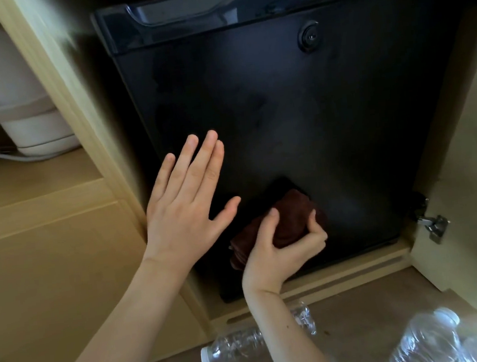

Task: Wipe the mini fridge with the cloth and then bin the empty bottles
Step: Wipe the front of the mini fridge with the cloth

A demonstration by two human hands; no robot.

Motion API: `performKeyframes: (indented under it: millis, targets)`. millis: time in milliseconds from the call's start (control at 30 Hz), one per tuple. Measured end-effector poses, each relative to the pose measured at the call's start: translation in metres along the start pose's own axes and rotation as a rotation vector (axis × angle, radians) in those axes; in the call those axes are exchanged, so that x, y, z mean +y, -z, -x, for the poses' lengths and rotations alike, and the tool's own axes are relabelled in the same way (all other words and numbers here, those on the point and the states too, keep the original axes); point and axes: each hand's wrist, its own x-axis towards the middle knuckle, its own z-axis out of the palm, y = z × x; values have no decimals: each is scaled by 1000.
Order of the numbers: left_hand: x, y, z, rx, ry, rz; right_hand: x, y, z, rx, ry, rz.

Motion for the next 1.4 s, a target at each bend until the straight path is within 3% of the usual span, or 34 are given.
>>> performKeyframes:
  millis: [33, 100, 267, 400, 533, 667, 767, 1067, 1233, 1400]
  targets:
    - [0, 0, 1, -7, 4, 3, 9, 4, 2, 8, 73, 30]
    - [1, 0, 2, -16, 7, 0, 30, 12, 11, 12, 16, 50]
    - [3, 5, 0, -41, 3, -6, 54, 26, 30, 126, -404, 116]
    - [-2, 10, 3, -58, -19, 18, 16, 0, 45, 36, -212, -45]
    - [-5, 12, 9, -59, 12, 46, 25, 1, 62, -73, -88, 14]
    - [-3, 13, 13, -45, 49, 65, 55, 25, 74, 2, -458, 50]
    - [-3, 13, 13, -41, 71, 124, 43, 12, 73, 55, -512, 43]
    - [-4, 26, 11, 32, 137, 460, -58, -27, 15, -48, 62, -108]
    - [-8, 39, -2, 104, 262, 511, -125, -46, -36, -237, 520, 14]
    - [-9, 46, -16, 115, 381, 583, -155, -55, -61, -562, 1006, 182]
